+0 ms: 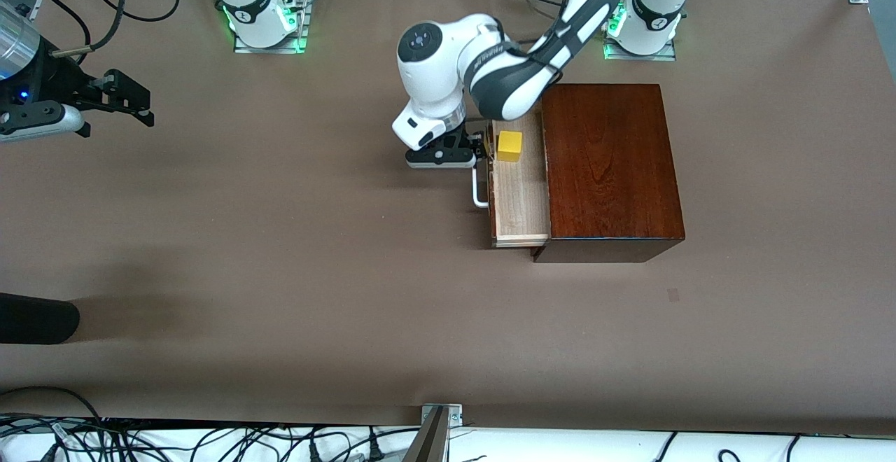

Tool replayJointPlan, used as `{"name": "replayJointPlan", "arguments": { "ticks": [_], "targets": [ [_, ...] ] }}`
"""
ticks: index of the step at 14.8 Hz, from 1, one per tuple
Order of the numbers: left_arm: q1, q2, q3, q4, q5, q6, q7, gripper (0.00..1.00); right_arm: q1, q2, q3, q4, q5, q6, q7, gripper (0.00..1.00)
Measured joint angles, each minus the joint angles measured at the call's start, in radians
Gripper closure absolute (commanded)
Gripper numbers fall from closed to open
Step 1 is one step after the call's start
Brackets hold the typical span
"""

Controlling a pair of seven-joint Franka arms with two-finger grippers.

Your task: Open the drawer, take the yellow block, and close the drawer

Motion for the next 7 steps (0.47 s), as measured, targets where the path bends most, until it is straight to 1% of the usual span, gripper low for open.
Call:
{"name": "replayJointPlan", "arguments": {
  "ticks": [3, 4, 6, 7],
  "targets": [
    [0.006, -0.087, 0.0, 0.014, 0.0, -0.125, 0.012, 0.0, 0.006, 0.0, 0.002, 0.0, 0.0, 0.0, 0.0, 0.0],
    [0.018, -0.121, 0.0, 0.016, 0.0, -0.167, 0.046, 0.0, 0.007, 0.0, 0.002, 0.0, 0.0, 0.0, 0.0, 0.0],
    [0.074, -0.195, 0.003, 0.018, -0.029, -0.245, 0.181, 0.0, 0.008, 0.0, 0.003, 0.0, 0.0, 0.0, 0.0, 0.0],
    [0.123, -0.233, 0.005, 0.019, -0.069, -0.269, 0.264, 0.0, 0.01, 0.0, 0.005, 0.0, 0.0, 0.0, 0.0, 0.0]
  ]
}}
